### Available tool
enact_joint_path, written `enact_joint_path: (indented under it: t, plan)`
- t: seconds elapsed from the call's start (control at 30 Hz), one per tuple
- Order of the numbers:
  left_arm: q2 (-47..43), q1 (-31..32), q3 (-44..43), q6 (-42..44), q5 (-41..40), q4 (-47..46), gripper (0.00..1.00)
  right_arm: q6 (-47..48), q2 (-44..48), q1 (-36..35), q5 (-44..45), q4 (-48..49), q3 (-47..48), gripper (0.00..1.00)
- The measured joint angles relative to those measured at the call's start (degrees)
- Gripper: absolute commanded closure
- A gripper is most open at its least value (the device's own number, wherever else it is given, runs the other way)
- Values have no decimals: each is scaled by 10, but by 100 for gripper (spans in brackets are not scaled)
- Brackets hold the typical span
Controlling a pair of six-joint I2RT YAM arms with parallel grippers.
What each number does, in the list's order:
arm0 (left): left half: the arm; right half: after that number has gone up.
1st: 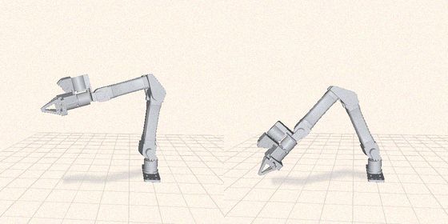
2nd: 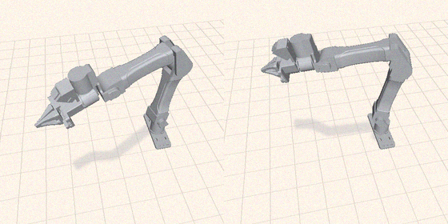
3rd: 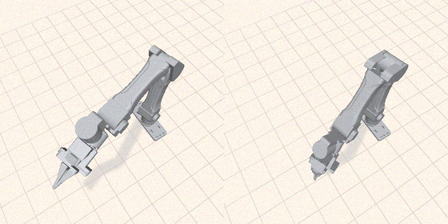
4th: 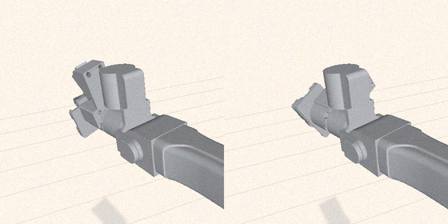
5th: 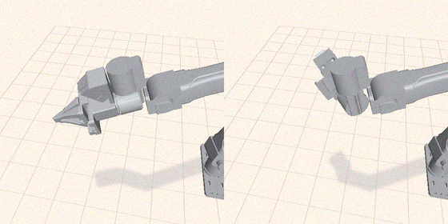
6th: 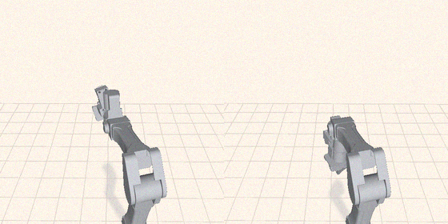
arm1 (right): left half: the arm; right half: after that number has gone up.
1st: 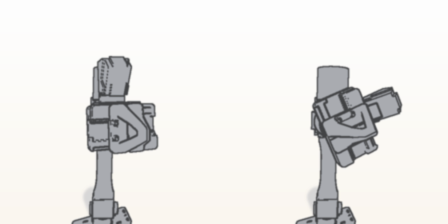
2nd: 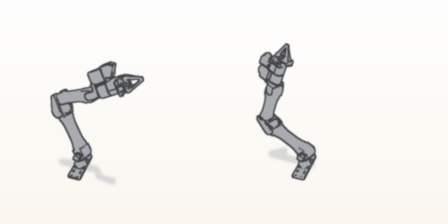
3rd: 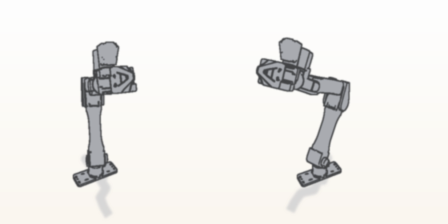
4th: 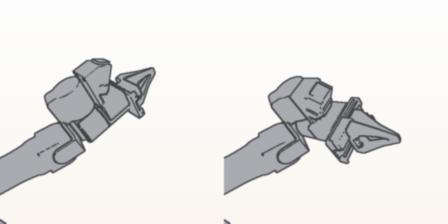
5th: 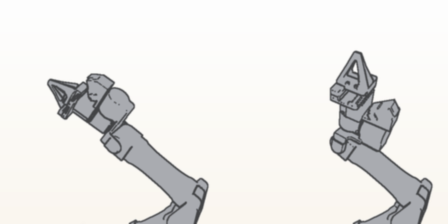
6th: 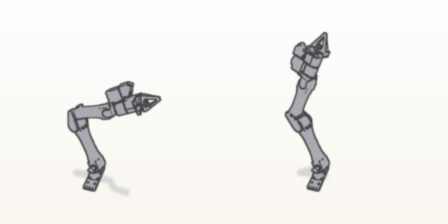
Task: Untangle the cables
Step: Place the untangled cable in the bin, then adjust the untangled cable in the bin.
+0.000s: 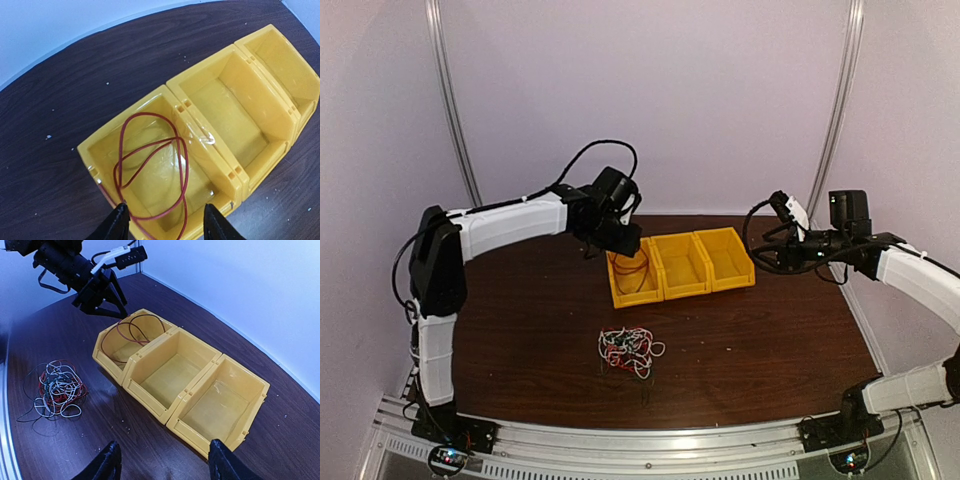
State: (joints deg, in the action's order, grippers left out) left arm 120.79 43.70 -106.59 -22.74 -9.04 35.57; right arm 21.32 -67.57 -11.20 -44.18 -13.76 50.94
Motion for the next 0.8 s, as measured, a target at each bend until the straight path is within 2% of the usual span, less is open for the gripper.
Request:
enact_joint_path:
  t: [0.17, 0.27, 0.53, 0.8]
  plan:
    - [-119, 0, 96, -7, -17, 5, 48, 4, -1, 0, 0, -1, 0, 40]
    - [-151, 0, 134, -18, -14, 4, 48, 8, -3, 0, -2, -2, 0, 41]
    - [-135, 0, 202, -66, 23, -5, 51, 11, -4, 0, -6, -2, 0, 41]
    - [-106, 0, 188, -79, 35, -34, 49, 12, -4, 0, -6, -2, 0, 41]
